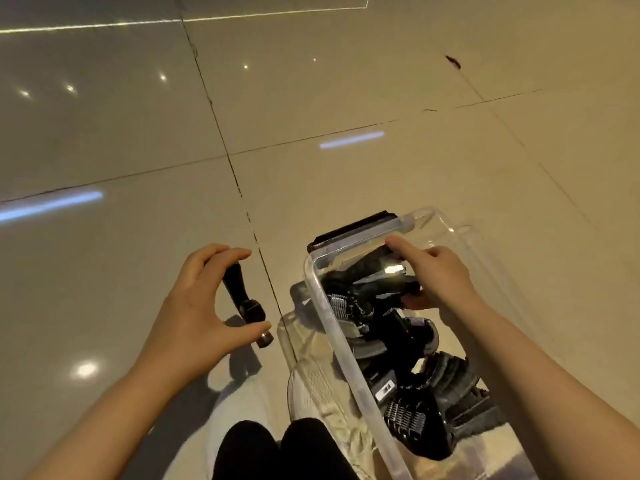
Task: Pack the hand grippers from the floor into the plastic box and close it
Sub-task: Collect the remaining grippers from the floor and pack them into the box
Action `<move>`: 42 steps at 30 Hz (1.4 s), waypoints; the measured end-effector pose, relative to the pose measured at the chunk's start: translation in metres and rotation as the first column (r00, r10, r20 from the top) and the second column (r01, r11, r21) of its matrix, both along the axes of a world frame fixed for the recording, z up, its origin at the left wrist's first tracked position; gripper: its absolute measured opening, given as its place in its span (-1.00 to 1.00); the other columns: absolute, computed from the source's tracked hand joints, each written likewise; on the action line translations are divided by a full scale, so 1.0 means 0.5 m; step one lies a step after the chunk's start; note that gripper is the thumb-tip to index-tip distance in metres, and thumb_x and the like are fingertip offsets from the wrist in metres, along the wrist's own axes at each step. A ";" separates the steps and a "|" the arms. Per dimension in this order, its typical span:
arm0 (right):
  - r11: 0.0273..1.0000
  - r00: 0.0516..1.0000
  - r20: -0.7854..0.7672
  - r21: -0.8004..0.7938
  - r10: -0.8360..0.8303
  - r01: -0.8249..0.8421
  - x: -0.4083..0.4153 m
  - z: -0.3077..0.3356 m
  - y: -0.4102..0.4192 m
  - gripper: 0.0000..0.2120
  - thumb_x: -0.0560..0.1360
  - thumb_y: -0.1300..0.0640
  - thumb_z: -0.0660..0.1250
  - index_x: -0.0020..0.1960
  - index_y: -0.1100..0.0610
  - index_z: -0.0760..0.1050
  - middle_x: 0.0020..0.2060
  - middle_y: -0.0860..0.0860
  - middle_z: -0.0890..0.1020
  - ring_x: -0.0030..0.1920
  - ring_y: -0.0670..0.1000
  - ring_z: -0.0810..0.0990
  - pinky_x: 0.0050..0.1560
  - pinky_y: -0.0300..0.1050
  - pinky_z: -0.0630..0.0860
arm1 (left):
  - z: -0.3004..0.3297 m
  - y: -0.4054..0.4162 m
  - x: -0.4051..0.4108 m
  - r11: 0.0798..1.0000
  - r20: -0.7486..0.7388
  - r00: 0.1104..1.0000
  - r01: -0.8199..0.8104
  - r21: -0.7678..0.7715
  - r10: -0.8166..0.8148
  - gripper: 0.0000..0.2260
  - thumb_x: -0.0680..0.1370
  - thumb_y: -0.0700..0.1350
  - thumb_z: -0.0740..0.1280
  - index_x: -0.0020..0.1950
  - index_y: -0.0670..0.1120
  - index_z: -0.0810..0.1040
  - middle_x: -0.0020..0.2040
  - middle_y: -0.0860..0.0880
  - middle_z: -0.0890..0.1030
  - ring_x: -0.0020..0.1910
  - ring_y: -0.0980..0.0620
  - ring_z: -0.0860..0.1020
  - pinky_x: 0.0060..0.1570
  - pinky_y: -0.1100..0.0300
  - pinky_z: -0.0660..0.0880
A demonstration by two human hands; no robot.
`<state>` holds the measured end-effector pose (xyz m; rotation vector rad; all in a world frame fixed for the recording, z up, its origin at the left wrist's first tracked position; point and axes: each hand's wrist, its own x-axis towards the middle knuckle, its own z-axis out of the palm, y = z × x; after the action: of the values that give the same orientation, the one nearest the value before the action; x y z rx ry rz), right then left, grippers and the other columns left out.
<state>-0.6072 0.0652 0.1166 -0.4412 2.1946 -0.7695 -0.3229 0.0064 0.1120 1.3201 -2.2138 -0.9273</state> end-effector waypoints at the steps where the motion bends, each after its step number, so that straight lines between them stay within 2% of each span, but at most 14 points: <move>1: 1.000 1.000 -0.026 0.023 0.011 -0.010 -0.005 -0.009 -0.009 -0.37 0.22 -0.41 0.38 -0.05 0.12 0.47 -0.16 0.06 0.56 -0.29 0.10 0.65 -0.30 -0.01 0.64 | -0.018 -0.001 -0.002 0.999 -0.008 0.999 -0.032 0.021 0.032 -0.25 0.19 -0.04 0.60 0.25 0.26 0.30 0.25 0.20 0.26 0.17 0.28 0.27 0.20 0.26 0.24; 3: 0.997 0.996 -0.081 0.065 0.045 -0.039 -0.012 -0.019 -0.019 -0.39 0.25 -0.43 0.32 -0.07 0.10 0.45 -0.18 0.05 0.57 -0.28 0.10 0.65 -0.25 0.02 0.63 | -0.043 0.007 -0.009 0.994 -0.013 0.994 -0.107 0.037 0.108 -0.27 0.19 -0.07 0.60 0.24 0.23 0.34 0.27 0.16 0.29 0.20 0.24 0.28 0.20 0.27 0.23; 5: 0.982 0.954 -0.248 0.124 0.167 -0.140 -0.018 -0.026 -0.015 -0.40 0.32 -0.43 0.23 0.00 0.08 0.44 -0.18 0.03 0.60 -0.21 0.09 0.62 -0.17 0.06 0.59 | -0.052 0.021 -0.010 0.990 -0.023 0.990 -0.137 0.027 0.138 -0.29 0.19 -0.08 0.60 0.23 0.21 0.36 0.30 0.12 0.30 0.21 0.26 0.27 0.15 0.42 0.20; 7: 0.926 0.800 -0.471 0.251 0.371 -0.282 -0.017 -0.028 0.000 -0.42 0.41 -0.37 0.20 0.18 0.07 0.40 -0.08 0.01 0.61 -0.11 0.08 0.58 -0.17 -0.06 0.47 | -0.050 0.031 -0.010 0.993 -0.025 0.993 -0.117 0.036 0.117 -0.29 0.19 -0.08 0.60 0.23 0.21 0.37 0.32 0.12 0.30 0.21 0.26 0.28 0.04 0.53 0.18; 9: 0.855 0.638 -0.572 0.296 0.516 -0.427 -0.014 -0.032 0.018 -0.46 0.47 -0.24 0.26 0.32 0.05 0.31 0.09 0.03 0.56 0.03 0.09 0.55 -0.15 -0.11 0.40 | -0.050 0.036 -0.010 0.991 -0.048 0.991 -0.126 0.046 0.128 -0.29 0.19 -0.08 0.60 0.24 0.22 0.36 0.32 0.12 0.31 0.23 0.20 0.32 0.07 0.46 0.21; 12: 0.690 0.463 -0.553 0.323 0.693 -0.647 -0.011 -0.049 0.039 -0.45 0.48 -0.03 0.35 0.41 0.01 0.25 0.31 0.03 0.39 0.26 0.07 0.40 0.03 -0.13 0.38 | -0.051 0.045 -0.016 0.989 -0.075 0.987 -0.139 0.054 0.143 -0.28 0.17 -0.04 0.62 0.23 0.21 0.37 0.32 0.11 0.31 0.24 0.15 0.33 0.17 0.29 0.26; 15: 0.596 0.362 -0.530 0.379 0.767 -0.708 -0.007 -0.084 0.048 -0.43 0.46 0.11 0.35 0.43 -0.01 0.26 0.41 0.02 0.27 0.38 0.09 0.22 0.28 -0.07 0.30 | -0.048 0.052 -0.015 0.990 -0.082 0.988 -0.125 0.071 0.131 -0.31 0.14 0.21 0.48 0.25 0.23 0.36 0.33 0.12 0.31 0.24 0.19 0.32 0.07 0.41 0.23; 17: 0.571 0.325 -0.539 0.388 0.777 -0.723 -0.005 -0.094 0.042 -0.43 0.44 0.13 0.33 0.42 -0.02 0.29 0.44 0.02 0.25 0.41 0.12 0.16 0.33 0.01 0.24 | -0.045 0.054 -0.013 0.986 -0.083 0.986 -0.139 0.091 0.147 -0.31 0.14 0.25 0.42 0.25 0.24 0.35 0.34 0.13 0.31 0.25 0.19 0.32 0.02 0.44 0.22; 21: 0.466 0.210 -0.512 0.446 0.833 -0.764 -0.020 -0.094 0.028 -0.37 0.37 0.18 0.33 0.42 -0.04 0.31 0.44 0.01 0.27 0.46 0.12 0.09 0.35 0.09 0.18 | -0.048 0.057 -0.011 0.986 -0.090 0.985 -0.137 0.098 0.146 -0.32 0.14 0.19 0.44 0.24 0.25 0.35 0.34 0.13 0.31 0.24 0.23 0.31 -0.02 0.47 0.21; 24: 0.464 0.193 -0.536 0.433 0.822 -0.773 -0.029 -0.097 0.027 -0.38 0.36 0.23 0.35 0.39 -0.04 0.36 0.39 0.03 0.34 0.44 0.15 0.16 0.26 0.14 0.30 | -0.052 0.057 -0.012 0.983 -0.095 0.983 -0.146 0.114 0.157 -0.31 0.14 0.17 0.46 0.24 0.25 0.34 0.34 0.12 0.30 0.24 0.23 0.30 -0.01 0.47 0.21; 28: 0.464 0.188 -0.559 0.405 0.808 -0.788 -0.039 -0.101 0.023 -0.44 0.38 0.21 0.43 0.35 0.02 0.42 0.33 0.07 0.42 0.37 0.20 0.27 0.19 0.16 0.38 | -0.056 0.057 -0.017 0.984 -0.110 0.983 -0.138 0.111 0.150 -0.32 0.15 0.28 0.38 0.25 0.27 0.32 0.34 0.13 0.31 0.27 0.19 0.32 0.07 0.42 0.23; 35: 0.514 0.282 -0.628 0.220 0.726 -0.829 -0.013 -0.111 0.031 -0.60 0.36 0.30 0.46 0.19 0.18 0.55 0.19 0.13 0.52 0.20 0.18 0.48 0.08 -0.05 0.45 | -0.043 0.063 -0.027 0.989 -0.149 0.980 -0.123 0.080 0.134 -0.32 0.17 0.27 0.40 0.27 0.21 0.36 0.33 0.13 0.33 0.29 0.17 0.35 0.17 0.34 0.26; 40: 0.464 0.211 -0.668 0.225 0.713 -0.857 0.008 -0.122 0.034 -0.69 0.34 0.33 0.45 0.08 0.21 0.59 0.08 0.14 0.58 0.08 0.18 0.55 -0.09 0.01 0.55 | -0.035 0.081 -0.039 0.992 -0.163 0.981 -0.097 0.077 0.108 -0.32 0.17 0.28 0.39 0.26 0.25 0.34 0.33 0.16 0.32 0.27 0.20 0.34 0.16 0.36 0.25; 42: 0.483 0.219 -0.679 0.224 0.700 -0.847 0.006 -0.126 0.036 -0.69 0.33 0.32 0.45 0.07 0.21 0.59 0.07 0.14 0.59 0.07 0.19 0.55 -0.09 0.04 0.56 | -0.032 0.086 -0.044 0.994 -0.165 0.982 -0.084 0.073 0.095 -0.32 0.17 0.29 0.38 0.27 0.25 0.33 0.33 0.16 0.32 0.28 0.19 0.34 0.17 0.35 0.25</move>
<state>-0.6040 0.0830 0.0534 -2.1005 2.0399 -0.1869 -0.3451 0.0495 0.0961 1.3079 -1.9958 -1.0447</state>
